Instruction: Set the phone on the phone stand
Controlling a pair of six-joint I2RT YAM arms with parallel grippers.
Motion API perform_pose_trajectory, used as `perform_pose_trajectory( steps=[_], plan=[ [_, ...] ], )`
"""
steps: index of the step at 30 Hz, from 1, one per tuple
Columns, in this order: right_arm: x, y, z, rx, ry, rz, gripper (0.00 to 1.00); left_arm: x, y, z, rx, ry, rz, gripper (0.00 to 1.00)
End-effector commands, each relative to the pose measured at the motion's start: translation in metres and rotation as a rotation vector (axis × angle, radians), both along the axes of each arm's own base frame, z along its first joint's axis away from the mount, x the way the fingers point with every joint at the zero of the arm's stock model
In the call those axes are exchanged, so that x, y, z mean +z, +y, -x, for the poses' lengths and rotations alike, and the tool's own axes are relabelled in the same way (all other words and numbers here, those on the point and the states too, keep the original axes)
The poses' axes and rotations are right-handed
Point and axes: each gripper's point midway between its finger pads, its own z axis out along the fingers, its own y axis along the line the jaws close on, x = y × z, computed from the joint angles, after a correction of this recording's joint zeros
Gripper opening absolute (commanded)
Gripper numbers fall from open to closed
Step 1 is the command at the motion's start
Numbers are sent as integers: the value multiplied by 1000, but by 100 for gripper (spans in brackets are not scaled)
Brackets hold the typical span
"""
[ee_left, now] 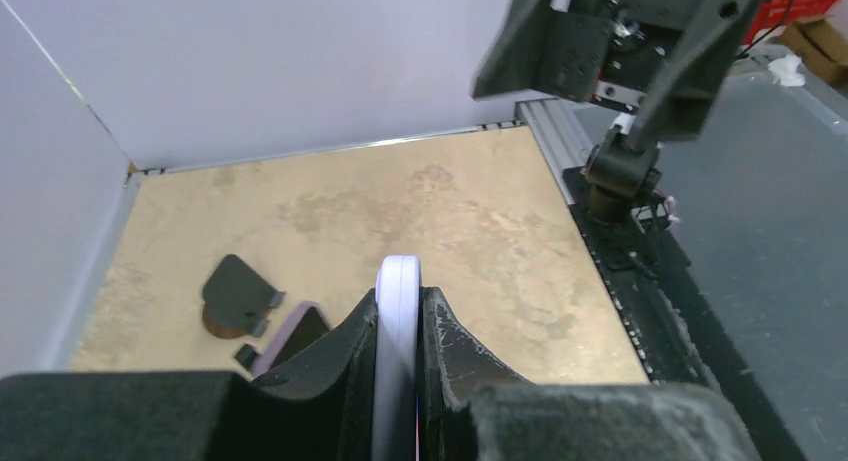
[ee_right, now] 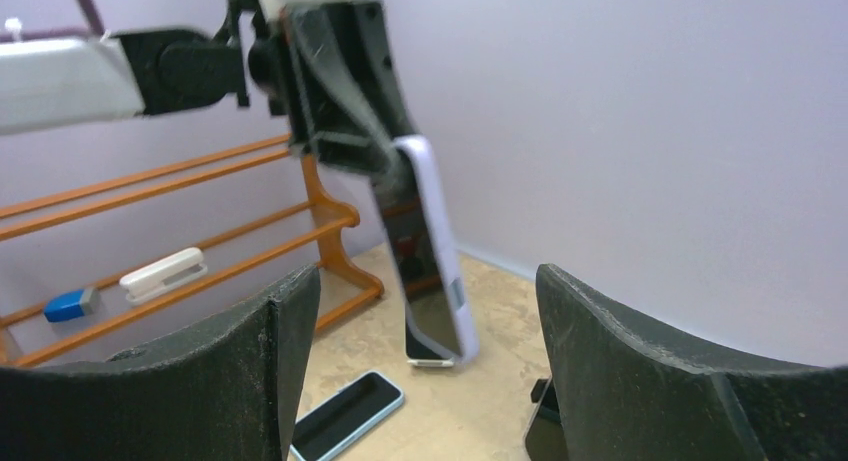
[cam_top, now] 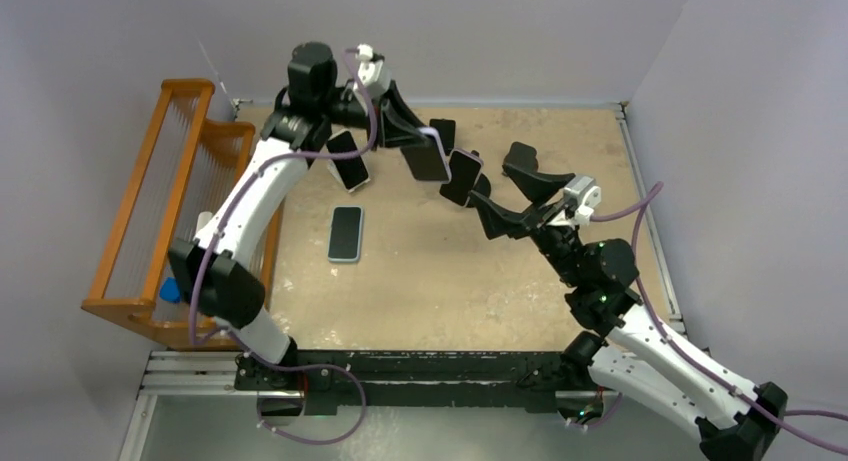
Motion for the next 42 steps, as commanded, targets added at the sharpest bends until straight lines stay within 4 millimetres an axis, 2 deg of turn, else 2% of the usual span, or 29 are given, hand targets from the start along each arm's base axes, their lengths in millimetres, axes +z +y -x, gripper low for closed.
perform_pose_trajectory(
  steps=[1, 6, 8, 14, 19, 28, 31, 35, 42],
  plan=[
    [7, -1, -4, -6, -16, -55, 81, 21, 6, -34, -25, -76, -1, 0],
    [9, 3, -3, 14, -25, -45, 81, 17, 0, -110, 16, -112, 17, 0],
    [9, 4, -4, 14, -22, -42, 80, 6, -2, -140, 32, -112, 14, 0],
    [4, 11, -14, 10, 10, -16, 80, -42, -10, -205, 97, -190, 45, 0],
    [3, 30, -23, 54, 29, 29, 80, -85, -20, -249, 151, -212, 57, 0],
    [-18, 64, -47, 117, 97, 90, 80, -136, -26, -279, 188, -230, 95, 0],
    [-24, 73, -51, 143, 110, 104, 79, -147, -27, -284, 197, -245, 94, 0],
    [-31, 81, -58, 165, 128, 120, 79, -155, -27, -288, 193, -259, 84, 0],
    [-41, 83, -67, 185, 150, 127, 78, -172, -28, -282, 146, -220, 62, 0]
  ],
)
